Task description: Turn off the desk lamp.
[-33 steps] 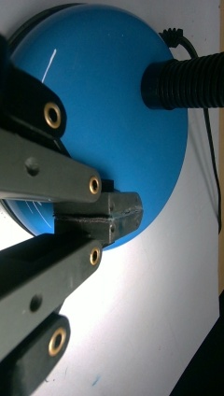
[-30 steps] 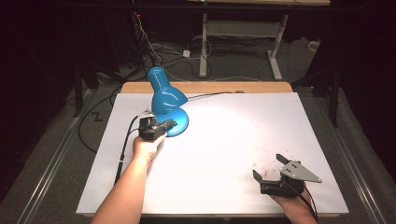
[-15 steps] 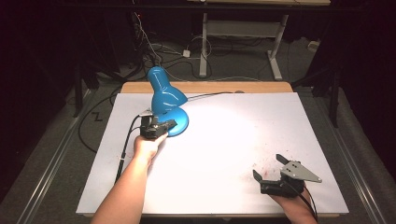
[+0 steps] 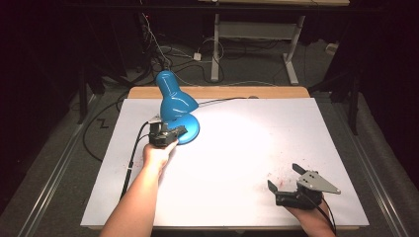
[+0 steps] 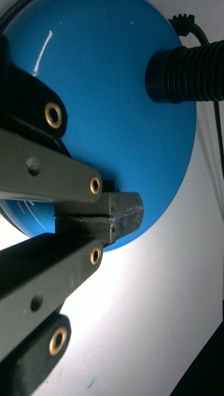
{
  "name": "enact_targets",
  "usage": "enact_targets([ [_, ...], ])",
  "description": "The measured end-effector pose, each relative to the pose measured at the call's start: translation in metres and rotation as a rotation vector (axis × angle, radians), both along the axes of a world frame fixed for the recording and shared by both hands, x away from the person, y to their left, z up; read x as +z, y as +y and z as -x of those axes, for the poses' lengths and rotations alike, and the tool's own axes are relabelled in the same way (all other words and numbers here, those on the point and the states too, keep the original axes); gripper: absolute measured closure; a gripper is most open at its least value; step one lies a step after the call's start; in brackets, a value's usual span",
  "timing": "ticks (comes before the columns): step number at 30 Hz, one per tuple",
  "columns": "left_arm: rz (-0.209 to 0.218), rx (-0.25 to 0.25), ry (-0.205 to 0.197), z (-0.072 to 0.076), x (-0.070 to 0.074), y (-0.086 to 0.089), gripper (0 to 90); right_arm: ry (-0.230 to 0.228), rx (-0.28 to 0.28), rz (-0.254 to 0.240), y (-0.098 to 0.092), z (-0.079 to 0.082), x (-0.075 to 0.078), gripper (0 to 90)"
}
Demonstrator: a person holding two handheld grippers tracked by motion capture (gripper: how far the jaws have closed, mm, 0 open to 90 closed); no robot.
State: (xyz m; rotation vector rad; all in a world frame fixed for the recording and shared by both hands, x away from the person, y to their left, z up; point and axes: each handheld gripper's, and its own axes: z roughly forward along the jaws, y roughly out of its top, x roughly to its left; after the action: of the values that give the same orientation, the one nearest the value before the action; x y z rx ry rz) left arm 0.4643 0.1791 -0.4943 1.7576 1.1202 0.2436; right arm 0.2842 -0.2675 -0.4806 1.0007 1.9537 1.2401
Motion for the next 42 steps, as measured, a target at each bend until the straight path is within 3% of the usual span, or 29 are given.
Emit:
enact_targets([
  [28, 0.013, 0.005, 0.005, -0.0006, -0.001, 0.0007, 88.3, -0.012, 0.001, -0.002, -0.003, 0.0026, 0.0028, 0.5],
  [29, 0.022, 0.04, 0.015, -0.0007, -0.0014, 0.0003, 88.4, -0.01, 0.001, -0.003, -0.003, 0.0025, 0.0027, 0.5],
  [31, 0.087, 0.064, 0.05, -0.0032, -0.0033, 0.0058, 88.4, -0.011, 0.002, -0.002, -0.0026, 0.0025, 0.0026, 0.5],
  [42, 0.051, 0.039, 0.035, -0.0025, -0.0016, 0.0039, 88.4, -0.007, -0.002, 0.001, -0.0033, 0.0011, 0.0017, 0.5],
])
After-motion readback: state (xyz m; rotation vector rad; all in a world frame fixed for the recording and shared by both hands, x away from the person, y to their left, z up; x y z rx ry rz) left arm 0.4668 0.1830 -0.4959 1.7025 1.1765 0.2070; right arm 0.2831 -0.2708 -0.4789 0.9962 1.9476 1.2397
